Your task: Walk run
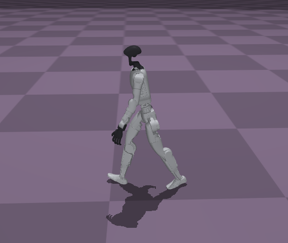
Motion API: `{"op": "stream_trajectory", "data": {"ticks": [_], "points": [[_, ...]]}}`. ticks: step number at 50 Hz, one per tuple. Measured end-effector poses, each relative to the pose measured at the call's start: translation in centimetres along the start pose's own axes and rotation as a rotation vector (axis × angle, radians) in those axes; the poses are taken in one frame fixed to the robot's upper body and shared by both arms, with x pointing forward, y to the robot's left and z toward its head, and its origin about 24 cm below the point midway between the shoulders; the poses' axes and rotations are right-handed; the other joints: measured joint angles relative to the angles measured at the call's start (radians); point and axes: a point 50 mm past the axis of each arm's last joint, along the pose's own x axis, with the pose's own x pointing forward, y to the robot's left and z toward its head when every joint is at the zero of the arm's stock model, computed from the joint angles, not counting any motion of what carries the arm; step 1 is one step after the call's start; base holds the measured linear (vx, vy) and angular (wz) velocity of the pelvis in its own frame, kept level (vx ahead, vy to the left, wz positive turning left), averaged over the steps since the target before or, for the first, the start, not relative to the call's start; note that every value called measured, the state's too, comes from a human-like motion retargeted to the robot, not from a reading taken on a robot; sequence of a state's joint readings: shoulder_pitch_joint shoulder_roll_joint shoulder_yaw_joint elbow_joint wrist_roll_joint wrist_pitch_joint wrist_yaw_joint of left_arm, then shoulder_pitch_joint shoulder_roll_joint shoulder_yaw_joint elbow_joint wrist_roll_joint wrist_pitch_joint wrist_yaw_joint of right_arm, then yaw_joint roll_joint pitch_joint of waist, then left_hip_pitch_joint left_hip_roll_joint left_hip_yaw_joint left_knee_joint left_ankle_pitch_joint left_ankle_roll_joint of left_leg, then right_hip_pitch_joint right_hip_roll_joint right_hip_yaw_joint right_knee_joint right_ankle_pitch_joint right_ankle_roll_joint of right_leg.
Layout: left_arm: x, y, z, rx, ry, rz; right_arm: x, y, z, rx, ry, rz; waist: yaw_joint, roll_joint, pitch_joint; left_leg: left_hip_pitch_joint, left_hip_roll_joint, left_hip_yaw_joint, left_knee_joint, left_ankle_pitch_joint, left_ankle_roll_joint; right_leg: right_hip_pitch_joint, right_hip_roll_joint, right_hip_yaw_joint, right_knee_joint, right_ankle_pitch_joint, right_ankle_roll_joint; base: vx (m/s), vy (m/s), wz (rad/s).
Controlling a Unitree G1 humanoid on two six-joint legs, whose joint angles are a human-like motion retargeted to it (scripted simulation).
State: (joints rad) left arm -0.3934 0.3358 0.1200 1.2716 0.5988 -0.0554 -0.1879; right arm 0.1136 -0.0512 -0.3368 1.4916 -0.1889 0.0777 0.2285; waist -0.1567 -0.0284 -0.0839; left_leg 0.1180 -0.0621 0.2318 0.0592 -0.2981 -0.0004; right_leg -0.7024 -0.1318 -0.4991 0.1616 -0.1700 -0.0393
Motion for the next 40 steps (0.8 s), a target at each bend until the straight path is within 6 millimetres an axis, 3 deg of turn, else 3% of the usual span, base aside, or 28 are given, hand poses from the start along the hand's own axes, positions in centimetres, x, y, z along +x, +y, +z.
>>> {"op": "stream_trajectory", "data": {"ticks": [3, 5, 7, 9, 10, 12, 15, 18, 21, 25, 27, 28, 30, 32, 33, 35, 36, 37, 40], "points": [[-0.1, -0.9, -0.5, -0.017, -0.021, 0.027, 0.0, 0.1, -0.3, 0.034, 0.02, 0.014, 0.007, -0.004, -0.039, 0.043, -0.012, -0.019, 0.042, 0.115, -0.065, 0.004, -0.019, -0.086, 0.11, 0.077, -0.121, 1.28, -0.3, 0.04], [-0.4, -3.1, -2.8, -0.033, 0.038, -0.016, 0.0, 0.1, -0.5, 0.028, 0.039, 0.01, -0.004, -0.012, -0.046, 0.084, -0.021, 0.033, 0.096, 0.312, -0.09, 0.009, -0.051, -0.004, 0.233, 0.11, -0.119, 1.42, -0.33, 0.4], [-1.0, -6.3, -5.6, -0.045, 0.139, -0.098, 0.1, 0.5, 0.2, 0.017, 0.022, 0.008, -0.039, -0.03, -0.044, 0.086, 0.048, 0.214, 0.228, 0.545, -0.046, 0.053, -0.113, 0.075, 0.314, 0.038, -0.099, 1.38, -0.34, 0.77], [-2.1, -9.4, -8.7, -0.054, 0.268, -0.192, 0.0, 0.6, 1.2, -0.024, -0.01, 0.011, -0.006, -0.103, -0.049, 0.057, 0.031, 0.336, 0.412, 0.658, 0.015, 0.151, -0.151, 0.094, 0.305, -0.027, -0.09, 1.45, -0.49, -0.26], [-2.8, -10.7, -10.1, -0.049, 0.336, -0.241, 0.0, 0.6, 1.7, -0.045, -0.028, 0.017, 0.009, -0.14, -0.045, 0.038, 0.036, 0.383, 0.51, 0.656, 0.055, 0.199, -0.185, 0.079, 0.302, -0.048, -0.082, 1.3, -0.47, -0.08], [-4.3, -12.6, -12.5, -0.02, 0.45, -0.321, -0.2, 0.6, 3.6, -0.087, -0.069, 0.005, 0.047, -0.191, -0.022, -0.065, 0.093, 0.424, 0.716, 0.491, 0.095, 0.301, -0.222, 0.028, 0.265, -0.062, -0.054, 0.95, -0.31, -0.06], [-6.8, -15.0, -15.7, 0.0, 0.595, -0.41, -0.6, 1.1, 7.1, -0.184, -0.134, -0.041, 0.126, -0.183, 0.017, -0.28, 0.157, 0.371, 0.878, 0.368, 0.054, 0.469, -0.117, 0.015, 0.109, -0.032, -0.015, 1.1, -0.27, -0.61], [-9.7, -17.3, -18.6, -0.026, 0.712, -0.476, -1.7, 1.4, 11.3, -0.317, -0.253, -0.047, 0.203, -0.154, 0.027, -0.467, 0.146, 0.328, 0.792, 0.286, 0.008, 0.598, -0.018, -0.042, -0.031, -0.003, 0.008, 0.84, -0.2, -0.92], [-12.8, -19.5, -20.8, -0.065, 0.824, -0.541, -3.2, 1.8, 15.3, -0.441, -0.37, -0.047, 0.285, -0.128, 0.038, -0.611, 0.133, 0.314, 0.573, 0.226, 0.022, 0.701, 0.057, -0.014, -0.104, -0.003, 0.051, 0.93, -0.11, -1.06], [-15.3, -21.2, -22.0, -0.127, 0.931, -0.614, -5.6, 1.6, 19.8, -0.525, -0.534, -0.093, 0.387, -0.115, 0.063, -0.76, 0.063, 0.211, 0.243, 0.183, 0.059, 0.813, 0.093, 0.05, -0.142, -0.025, 0.107, 1.11, 0.0, -0.89], [-15.8, -21.7, -22.2, -0.164, 0.968, -0.642, -6.1, 1.4, 20.5, -0.51, -0.573, -0.117, 0.419, -0.129, 0.049, -0.816, 0.038, 0.168, 0.154, 0.183, 0.05, 0.839, 0.081, 0.075, -0.134, -0.017, 0.135, 1.05, 0.05, -0.42], [-15.9, -21.8, -22.2, -0.185, 0.979, -0.65, -6.0, 1.3, 20.4, -0.493, -0.573, -0.121, 0.428, -0.126, 0.039, -0.823, 0.033, 0.186, 0.138, 0.179, 0.044, 0.854, 0.087, 0.087, -0.126, -0.003, 0.153, 0.99, 0.04, -0.2], [-15.9, -21.8, -22.0, -0.226, 0.982, -0.657, -5.2, 1.4, 19.2, -0.45, -0.532, -0.114, 0.437, -0.12, 0.02, -0.825, 0.019, 0.176, 0.185, 0.214, 0.108, 0.886, 0.096, 0.116, -0.102, 0.065, 0.201, 1.2, 0.04, -0.09], [-15.7, -21.6, -22.1, -0.241, 0.977, -0.647, -3.8, 1.0, 16.4, -0.401, -0.434, -0.088, 0.465, -0.115, 0.0, -0.771, 0.06, 0.268, 0.223, 0.268, 0.123, 0.915, 0.107, 0.153, -0.05, 0.213, 0.223, 1.52, 0.09, -0.53], [-15.6, -21.3, -22.1, -0.241, 0.972, -0.636, -3.1, 0.8, 14.7, -0.375, -0.38, -0.073, 0.494, -0.114, -0.012, -0.783, 0.072, 0.162, 0.277, 0.267, 0.121, 0.917, 0.097, 0.139, -0.01, 0.322, 0.204, 1.55, 0.1, -0.98], [-14.8, -21.1, -21.5, -0.27, 0.944, -0.601, -1.8, 1.1, 11.6, -0.358, -0.309, -0.069, 0.491, -0.105, -0.02, -0.746, 0.118, 0.127, 0.364, 0.187, 0.124, 0.865, 0.089, 0.208, 0.153, 0.558, 0.174, 1.42, 0.06, -0.77], [-14.2, -20.7, -21.2, -0.279, 0.927, -0.584, -1.4, 1.1, 10.4, -0.356, -0.297, -0.085, 0.455, -0.068, -0.024, -0.693, 0.136, 0.095, 0.361, 0.152, 0.119, 0.844, 0.101, 0.149, 0.261, 0.623, 0.148, 1.3, 0.05, -0.1], [-13.6, -20.2, -20.8, -0.284, 0.91, -0.566, -1.1, 1.0, 9.3, -0.354, -0.287, -0.103, 0.423, -0.036, -0.026, -0.638, 0.16, 0.091, 0.354, 0.121, 0.115, 0.819, 0.102, 0.093, 0.366, 0.652, 0.115, 1.29, 0.1, 0.15], [-11.0, -17.6, -19.6, -0.257, 0.831, -0.483, -0.8, 0.4, 7.2, -0.338, -0.271, -0.167, 0.356, 0.023, -0.012, -0.475, 0.213, 0.166, 0.293, 0.074, 0.097, 0.675, 0.055, 0.018, 0.617, 0.454, 0.021, 1.27, 0.06, 0.09]]}}
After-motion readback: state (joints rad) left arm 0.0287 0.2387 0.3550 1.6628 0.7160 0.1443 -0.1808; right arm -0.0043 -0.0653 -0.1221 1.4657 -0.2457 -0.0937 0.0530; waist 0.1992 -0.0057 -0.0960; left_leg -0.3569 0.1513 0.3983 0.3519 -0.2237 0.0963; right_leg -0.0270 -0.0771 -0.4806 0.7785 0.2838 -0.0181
